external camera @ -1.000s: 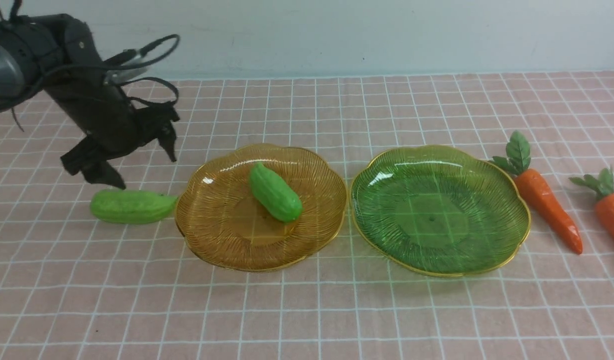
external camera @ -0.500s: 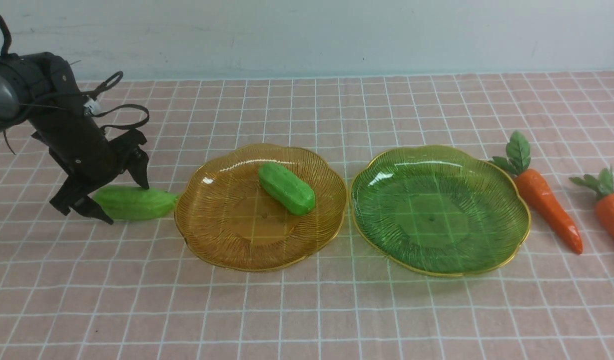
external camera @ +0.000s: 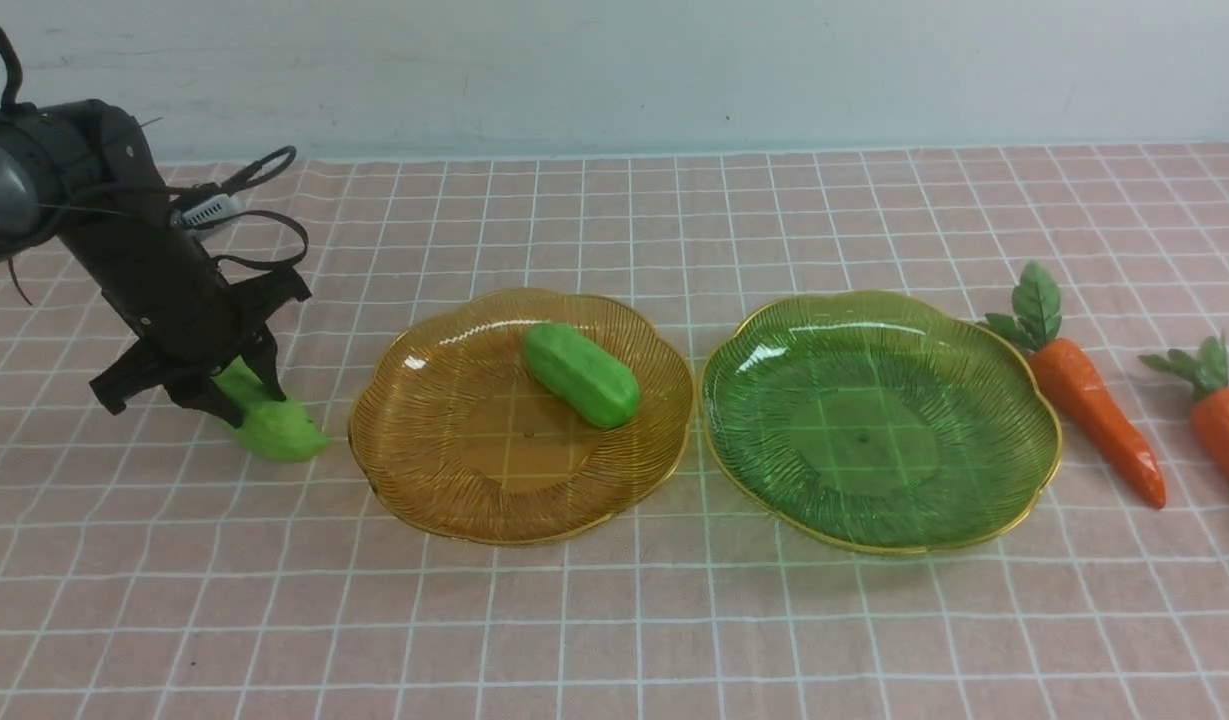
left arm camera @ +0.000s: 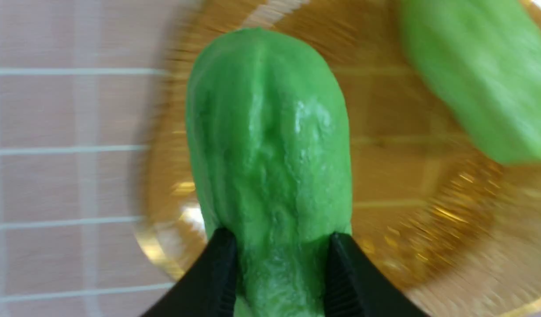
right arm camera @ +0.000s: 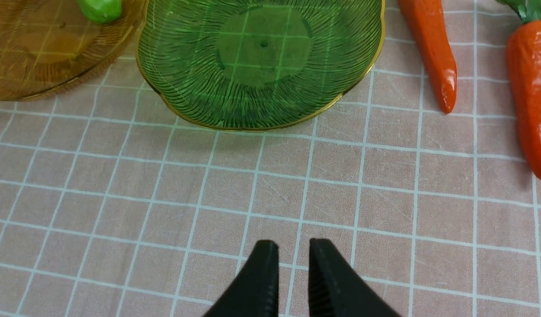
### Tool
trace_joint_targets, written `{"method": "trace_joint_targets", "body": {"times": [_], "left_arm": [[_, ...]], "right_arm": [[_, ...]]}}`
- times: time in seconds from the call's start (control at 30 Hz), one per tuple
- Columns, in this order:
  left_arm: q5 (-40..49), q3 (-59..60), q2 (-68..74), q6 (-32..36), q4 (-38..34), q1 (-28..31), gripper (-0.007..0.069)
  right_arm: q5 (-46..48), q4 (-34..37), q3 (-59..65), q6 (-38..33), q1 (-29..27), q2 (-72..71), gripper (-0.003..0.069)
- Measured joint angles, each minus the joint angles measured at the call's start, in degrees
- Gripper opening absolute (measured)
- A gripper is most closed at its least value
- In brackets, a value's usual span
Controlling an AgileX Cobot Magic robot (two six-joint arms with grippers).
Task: Put different types of vegetables on the plate.
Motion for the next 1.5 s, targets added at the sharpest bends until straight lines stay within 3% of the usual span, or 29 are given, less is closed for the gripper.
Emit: {"method": "trace_joint_targets", "body": {"times": [0.27, 0.47, 0.57, 0.77, 1.0, 1.2, 1.5], "left_arm": [[-0.3, -0.1, 3.1, 0.1, 6.1, -8.4, 0.0220], [-3.1, -0.1, 5.7, -2.2, 9.8, -10.0, 0.0298], [-3.5, -0.1, 6.4, -2.6, 10.3, -10.2, 0.0382], [-2.2, -2.0, 5.8, -1.7, 10.9, -10.3, 0.0478], [0.1, -6.3, 4.3, 0.4, 11.2, -10.3, 0.0476], [0.2, -9.3, 4.1, 1.1, 11.2, -10.3, 0.0433], [0.4, -9.3, 4.1, 1.4, 11.2, -10.3, 0.0366]], "right_arm": [[-0.7, -0.1, 0.0, 0.0, 0.0, 0.0, 0.0136], [-1.6, -0.2, -0.1, 0.3, 0.0, 1.0, 0.0253], [-2.6, -0.2, -0.1, 1.8, 0.0, 3.8, 0.0307], [-12.2, -3.8, -0.2, 6.7, 0.0, 16.5, 0.0351], [-20.5, -9.5, -2.6, 10.4, 0.0, 31.2, 0.0356], [-26.2, -19.5, -9.9, 12.4, 0.0, 49.4, 0.0356], [-28.6, -33.1, -17.3, 24.3, -0.5, 65.2, 0.0356]]}}
